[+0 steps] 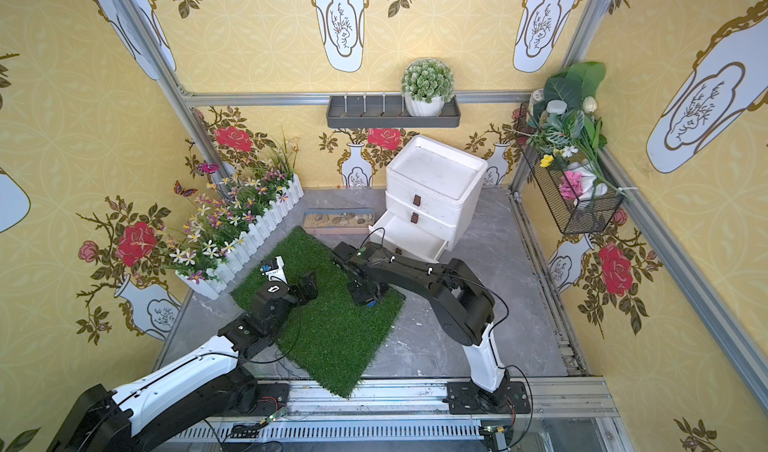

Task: Put the paint cans in the drawer according to color
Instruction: Pick up the paint can at the center of the board, then place the paint can in the drawer.

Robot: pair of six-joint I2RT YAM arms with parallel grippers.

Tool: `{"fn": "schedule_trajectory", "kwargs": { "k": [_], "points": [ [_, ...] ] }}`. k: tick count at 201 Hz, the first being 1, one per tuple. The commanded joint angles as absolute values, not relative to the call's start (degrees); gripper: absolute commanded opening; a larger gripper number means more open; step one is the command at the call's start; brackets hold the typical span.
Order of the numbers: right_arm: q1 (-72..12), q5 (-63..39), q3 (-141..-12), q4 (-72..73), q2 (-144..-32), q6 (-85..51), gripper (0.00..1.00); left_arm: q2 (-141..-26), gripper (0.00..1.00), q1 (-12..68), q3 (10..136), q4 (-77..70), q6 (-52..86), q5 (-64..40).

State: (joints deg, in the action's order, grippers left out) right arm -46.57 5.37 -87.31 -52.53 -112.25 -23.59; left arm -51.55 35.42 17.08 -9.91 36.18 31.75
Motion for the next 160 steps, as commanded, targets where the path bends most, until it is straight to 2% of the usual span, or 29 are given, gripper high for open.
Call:
{"fn": "schedule_trajectory", "kwargs": {
  "k": [1, 52, 118, 140, 152, 160],
  "points": [
    [-44.88, 10.51, -85.96, -52.37, -107.96, -23.4, 0.33, -52.19, 1.0, 35.35, 16.88, -12.77, 36.27, 30.05],
    [-34.7, 19.42, -86.4, -54.52, -101.38, -19.71, 0.34, -55.5, 1.0, 35.33, 16.72, -19.45, 36.25, 24.83],
    [-26.88, 28.58, -94.2, -56.41, -108.71, -18.02, 0.36, -59.94, 1.0, 35.33, 18.19, -22.95, 38.62, 19.74],
    [-25.89, 29.69, -97.14, -57.36, -111.55, -18.09, 0.43, -60.38, 1.0, 35.33, 18.19, -23.83, 39.5, 18.24],
    [-25.73, 29.88, -98.28, -57.88, -112.23, -18.11, 0.55, -60.74, 1.0, 35.33, 18.19, -24.52, 40.13, 17.06],
    [-25.76, 29.56, -98.29, -57.94, -111.96, -17.95, 0.58, -61.05, 1.0, 35.33, 18.11, -25.35, 40.65, 15.9]
  ]
}}
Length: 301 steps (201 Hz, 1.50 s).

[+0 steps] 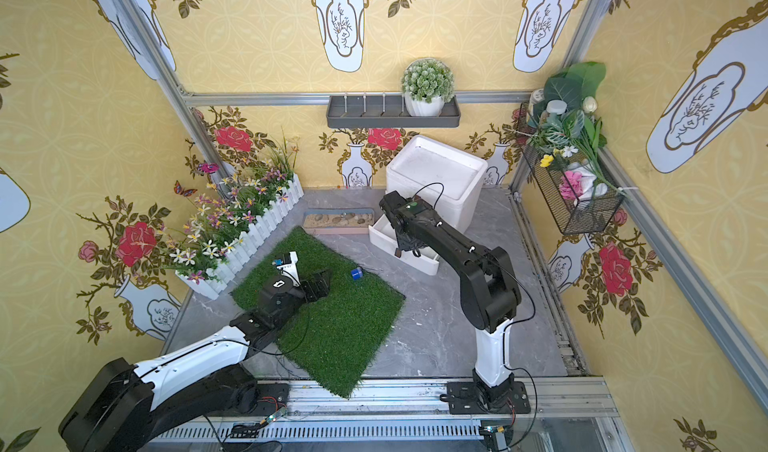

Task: Put the paint cans in the drawer according to color
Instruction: Place the paint can in the drawer, then pick up the paint can at the center of the board.

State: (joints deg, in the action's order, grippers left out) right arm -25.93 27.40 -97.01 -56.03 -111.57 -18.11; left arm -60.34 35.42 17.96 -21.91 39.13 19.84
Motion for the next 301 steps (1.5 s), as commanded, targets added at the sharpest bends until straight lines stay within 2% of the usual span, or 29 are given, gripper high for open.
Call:
{"fn": "schedule_trajectory", "kwargs": {
  "k": [1, 12, 29, 55, 64, 81, 90, 119, 143, 172, 245, 260, 286, 301],
  "points": [
    [-25.76, 29.5, -98.27, -57.89, -111.88, -17.94, 0.59, -61.11, 1.0, 35.33, 18.11, -25.51, 40.72, 15.73],
    [-25.86, 28.78, -97.26, -57.21, -110.48, -17.86, 0.63, -61.96, 1.0, 35.33, 17.94, -27.16, 41.81, 13.52],
    [-26.31, 27.18, -94.17, -55.41, -105.99, -18.43, 0.63, -63.95, 0.96, 35.33, 18.42, -29.18, 43.46, 9.06],
    [-27.5, 19.47, -82.2, -46.35, -92.46, -20.35, 0.64, -68.44, 0.91, 35.33, 22.34, -26.57, 44.66, 2.74],
    [-27.62, 15.97, -76.41, -42.07, -86.88, -21.75, 0.64, -70.34, 0.9, 35.33, 24.94, -22.83, 44.41, 1.34],
    [-27.58, 11.25, -64.9, -33.82, -77.16, -26.0, 0.64, -74.83, 0.8, 35.42, 31.09, -13.26, 43.16, 0.56],
    [-27.51, 10.71, -59.09, -29.83, -72.87, -28.28, 0.64, -77.7, 0.75, 35.55, 34.73, -7.98, 42.45, 0.79],
    [-26.74, 9.84, -46.2, -22.45, -64.02, -33.85, 0.64, -88.1, 0.69, 37.7, 48.36, 11.2, 37.68, 6.51],
    [-24.89, 9.65, -42.19, -21.49, -60.65, -35.52, 0.64, -95.37, 0.69, 40.41, 58.51, 23.02, 35.09, 13.59],
    [-22.6, 8.31, -40.0, -20.77, -58.59, -36.4, 0.64, -100.99, 0.7, 43.29, 65.48, 28.61, 37.93, 19.65],
    [-21.93, 6.53, -38.66, -20.15, -57.51, -36.48, 0.63, -111.35, 0.7, 44.38, 75.66, 32.08, 44.38, 22.1],
    [-21.64, 6.34, -38.33, -20.13, -57.05, -36.39, 0.63, -112.41, 0.63, 44.31, 76.06, 31.9, 44.71, 22.58],
    [-21.28, 5.8, -37.97, -20.13, -56.65, -36.17, 0.63, -114.57, 0.59, 44.21, 77.32, 32.17, 45.09, 22.31],
    [-21.18, 5.55, -37.97, -20.21, -56.52, -35.99, 0.63, -114.79, 0.47, 44.12, 77.61, 32.04, 45.09, 22.26]
  ]
}}
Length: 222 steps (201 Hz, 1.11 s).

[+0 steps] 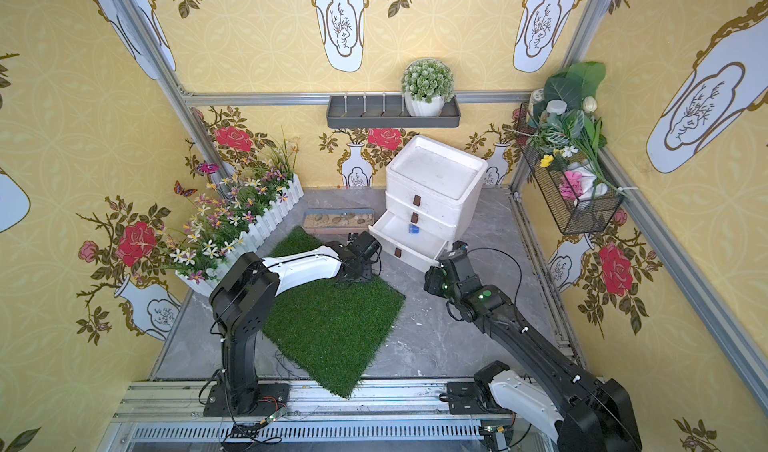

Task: Put the paint cans in the drawer according to color
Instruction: Pick up the paint can at the center of the board, then place the paint can in the drawer.

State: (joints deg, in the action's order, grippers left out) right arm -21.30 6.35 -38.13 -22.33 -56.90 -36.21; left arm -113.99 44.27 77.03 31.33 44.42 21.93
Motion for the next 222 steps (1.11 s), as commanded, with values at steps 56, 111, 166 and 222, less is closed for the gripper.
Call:
{"fn": "schedule_trajectory", "kwargs": {
  "k": [56, 111, 166, 222],
  "points": [
    [-20.43, 4.81, -37.8, -20.3, -56.34, -35.37, 0.63, -112.85, 0.37, 44.03, 78.35, 31.99, 45.02, 20.87],
    [-20.03, 4.49, -37.77, -20.18, -56.34, -35.28, 0.63, -105.53, 0.36, 43.36, 78.75, 26.69, 45.75, 12.4],
    [-19.96, 3.86, -37.55, -19.45, -56.43, -35.66, 0.63, -110.99, 0.36, 40.28, 83.81, 6.0, 52.66, -0.65],
    [-19.84, 4.72, -36.43, -21.65, -53.3, -35.6, 0.63, -124.45, 0.42, 39.73, 100.29, 8.96, 53.48, -0.35]
  ]
}}
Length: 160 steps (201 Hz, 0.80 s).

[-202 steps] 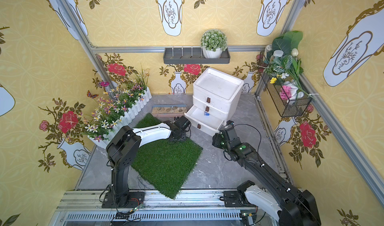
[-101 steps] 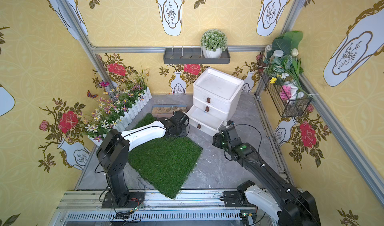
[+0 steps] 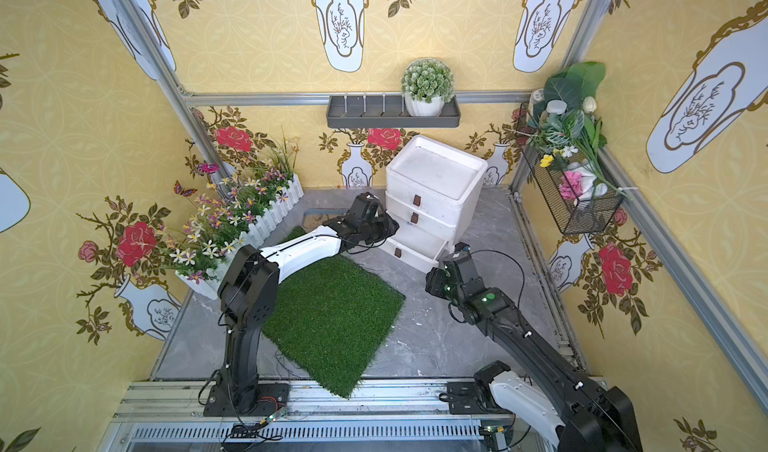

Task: Put the paint cans in the drawer according to color
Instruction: Place the paint can in the drawer, then close the drawer of the storage box.

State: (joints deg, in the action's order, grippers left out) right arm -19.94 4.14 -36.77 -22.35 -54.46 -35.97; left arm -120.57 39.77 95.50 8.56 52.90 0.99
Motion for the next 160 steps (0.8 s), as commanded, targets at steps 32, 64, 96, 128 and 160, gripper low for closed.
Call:
{"fn": "schedule_trajectory", "kwargs": {
  "k": [32, 64, 96, 128, 160],
  "points": [
    [-19.7, 4.89, -36.21, -22.67, -51.71, -35.68, 0.63, -128.05, 0.67, 39.66, 106.11, 12.7, 52.24, -0.89],
    [-19.67, 1.31, -35.51, -20.16, -51.2, -35.72, 0.65, -123.54, 0.69, 39.2, 103.28, 10.78, 49.91, -0.25],
    [-19.99, -17.42, -34.22, -5.76, -56.65, -36.82, 0.66, -108.82, 0.69, 38.78, 86.55, 1.83, 42.75, 3.0],
    [-27.41, -16.94, -42.93, -7.92, -68.85, -34.81, 0.64, -88.87, 0.76, 38.59, 59.58, -11.07, 31.58, 5.96],
    [-33.41, -5.1, -57.85, -23.29, -82.73, -29.22, 0.57, -70.66, 0.95, 38.25, 37.36, -16.11, 27.19, 12.53]
  ]
}}
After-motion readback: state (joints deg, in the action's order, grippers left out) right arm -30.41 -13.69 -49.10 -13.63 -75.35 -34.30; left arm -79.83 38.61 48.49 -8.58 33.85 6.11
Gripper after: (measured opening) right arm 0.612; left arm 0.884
